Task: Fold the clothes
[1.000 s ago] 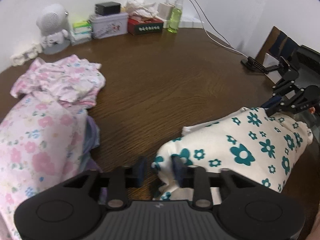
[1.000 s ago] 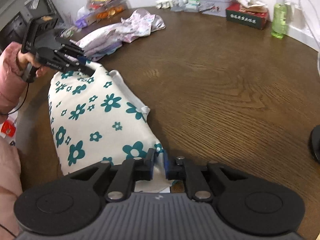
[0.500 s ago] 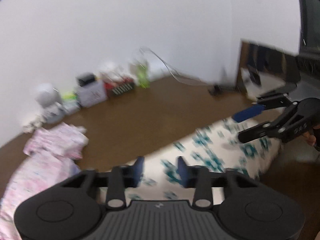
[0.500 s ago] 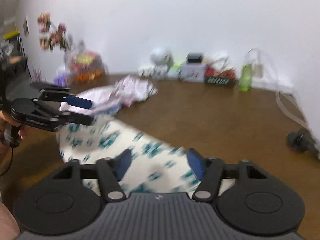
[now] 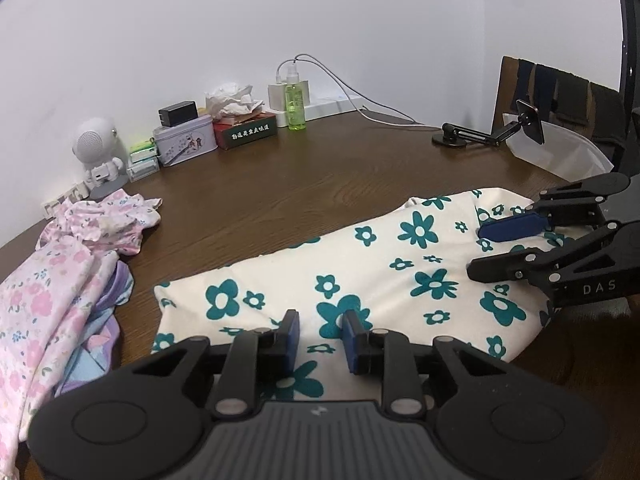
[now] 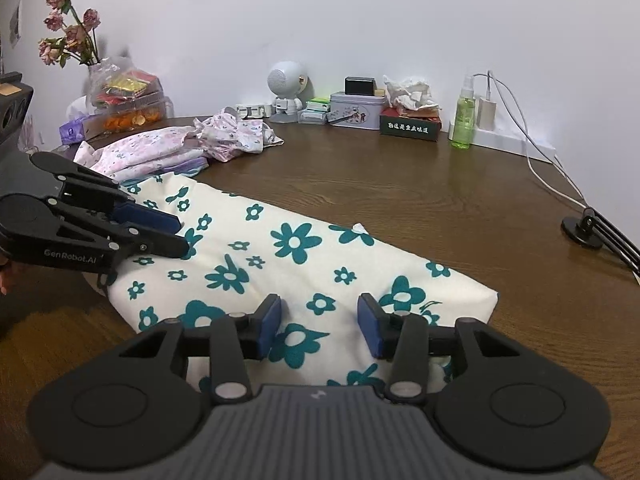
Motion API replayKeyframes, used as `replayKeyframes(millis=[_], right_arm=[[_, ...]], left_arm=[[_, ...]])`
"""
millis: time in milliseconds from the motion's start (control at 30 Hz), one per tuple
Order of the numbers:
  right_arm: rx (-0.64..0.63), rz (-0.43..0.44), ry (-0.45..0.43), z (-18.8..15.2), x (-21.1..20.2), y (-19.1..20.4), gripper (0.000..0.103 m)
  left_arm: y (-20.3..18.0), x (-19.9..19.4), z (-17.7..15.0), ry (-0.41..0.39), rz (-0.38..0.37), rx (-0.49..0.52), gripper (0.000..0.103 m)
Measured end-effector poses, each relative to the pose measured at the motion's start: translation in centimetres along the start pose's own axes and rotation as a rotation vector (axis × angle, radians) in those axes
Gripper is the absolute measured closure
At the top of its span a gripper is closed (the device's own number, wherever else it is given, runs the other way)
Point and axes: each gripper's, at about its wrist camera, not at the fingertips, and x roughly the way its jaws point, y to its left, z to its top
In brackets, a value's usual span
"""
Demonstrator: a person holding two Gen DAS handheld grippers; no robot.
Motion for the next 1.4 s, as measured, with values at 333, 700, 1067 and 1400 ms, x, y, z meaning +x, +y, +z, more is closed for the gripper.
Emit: replayKeyframes(millis=[333, 700, 1067, 1400], right_arm=[[0.089, 0.016, -0.065, 0.2, -4.6, -1.4, 0.056], [0.056, -0.031, 0.079, -2.0, -4.2, 0.4, 0.054], [0.313, 0.055, -0.093, -2.4, -13.0, -2.4, 0.024], [0.765, 0.161, 0.049, -8.2, -13.4, -9.2, 0.023]], left_arm=[[-0.3, -5.4, -0.3, -0.108, 0.025, -0.012, 0.041], [1.9, -3.9, -3.6, -0.023, 0.075, -0.03, 0.063], [-1.5, -7.1, -1.3, -0.119, 0.034, 0.058, 0.046], [-7.4, -2.1, 1.1, -0.058, -0.072, 0.161, 0.043]])
